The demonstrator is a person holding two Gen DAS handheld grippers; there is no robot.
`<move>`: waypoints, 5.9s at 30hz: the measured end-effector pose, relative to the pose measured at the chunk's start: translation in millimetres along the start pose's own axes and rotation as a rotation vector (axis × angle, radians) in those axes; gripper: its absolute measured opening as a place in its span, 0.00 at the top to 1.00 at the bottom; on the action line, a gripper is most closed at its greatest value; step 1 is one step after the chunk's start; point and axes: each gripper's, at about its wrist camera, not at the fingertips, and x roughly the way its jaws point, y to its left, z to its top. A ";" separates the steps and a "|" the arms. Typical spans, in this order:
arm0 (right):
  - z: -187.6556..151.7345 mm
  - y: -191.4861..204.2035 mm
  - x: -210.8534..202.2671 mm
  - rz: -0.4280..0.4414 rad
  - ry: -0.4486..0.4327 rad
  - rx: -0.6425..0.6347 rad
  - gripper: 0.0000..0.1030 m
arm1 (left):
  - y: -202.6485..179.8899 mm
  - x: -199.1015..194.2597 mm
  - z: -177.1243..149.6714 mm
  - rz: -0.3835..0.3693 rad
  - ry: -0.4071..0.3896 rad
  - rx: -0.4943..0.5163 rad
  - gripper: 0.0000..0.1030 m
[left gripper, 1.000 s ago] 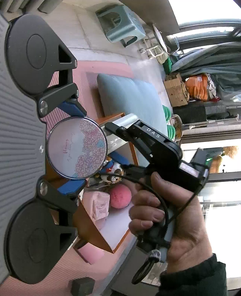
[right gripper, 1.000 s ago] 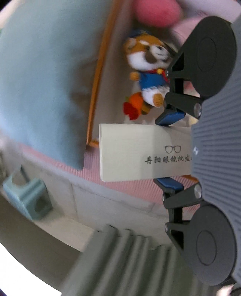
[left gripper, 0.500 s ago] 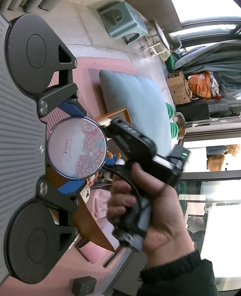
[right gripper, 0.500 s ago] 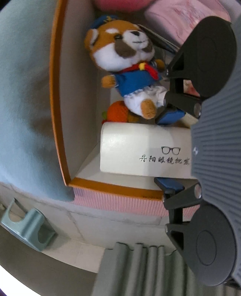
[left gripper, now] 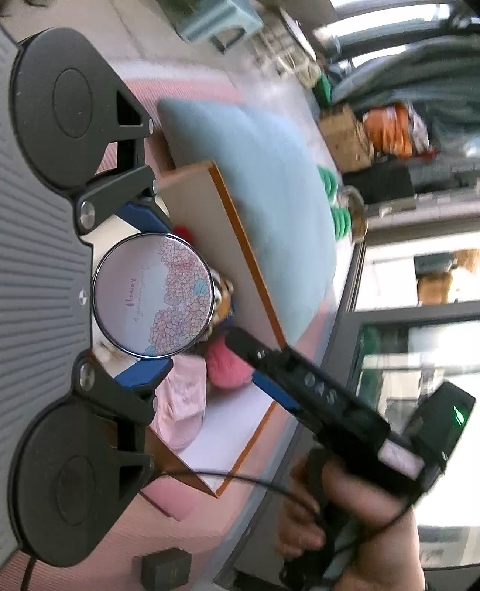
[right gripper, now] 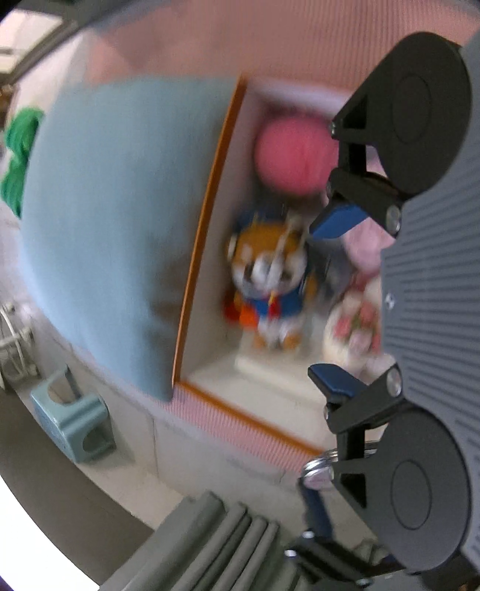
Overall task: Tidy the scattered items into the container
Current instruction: 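Lower and release the white box and mirror into the shoebox with both tools, then withdraw both tools from the shoebox toward the remaining items on the mat, then grasp the dark green booklet with right tool while left tool grasps the brown cube, then lift and carry the booklet and brown cube with both tools to the shoebox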
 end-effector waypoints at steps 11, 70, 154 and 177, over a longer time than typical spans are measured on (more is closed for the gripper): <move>-49.8 -55.2 -18.6 -0.060 -0.022 0.050 0.27 | -30.9 86.9 31.0 -0.060 0.124 0.136 0.18; -267.1 -23.5 -139.2 -0.189 -0.147 -0.030 0.27 | -59.4 -77.8 -66.9 -0.005 0.115 -0.131 0.09; -348.2 -66.0 -54.4 -0.196 0.100 -0.236 0.20 | -88.6 -71.9 -189.7 0.040 0.312 -0.124 0.28; -308.1 45.4 -159.9 -0.127 -0.044 -0.457 0.20 | -115.9 -140.4 -80.8 0.006 0.071 0.024 0.28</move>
